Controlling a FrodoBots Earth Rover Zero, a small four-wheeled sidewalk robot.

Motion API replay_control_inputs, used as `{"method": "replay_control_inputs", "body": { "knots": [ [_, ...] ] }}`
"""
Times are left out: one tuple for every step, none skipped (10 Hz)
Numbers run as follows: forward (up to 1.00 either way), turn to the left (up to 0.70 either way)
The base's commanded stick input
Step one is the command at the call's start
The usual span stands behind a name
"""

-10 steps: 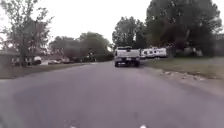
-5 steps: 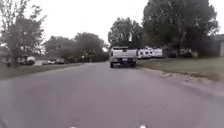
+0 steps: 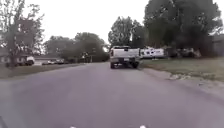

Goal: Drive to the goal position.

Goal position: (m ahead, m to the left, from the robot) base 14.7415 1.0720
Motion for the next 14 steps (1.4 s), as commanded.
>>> {"method": "replay_control_inputs", "body": {
  "knots": [
    [1.00,0.00],
    [1.00,0.00],
    [1.00,0.00],
    [1.00,0.00],
    [1.00,0.00],
    [1.00,0.00],
    [1.00,0.00],
    [1.00,0.00],
    [1.00,0.00],
    [1.00,0.00],
    [1.00,0.00],
    [1.00,0.00],
    [1.00,0.00],
    [1.00,0.00]
  ]
}}
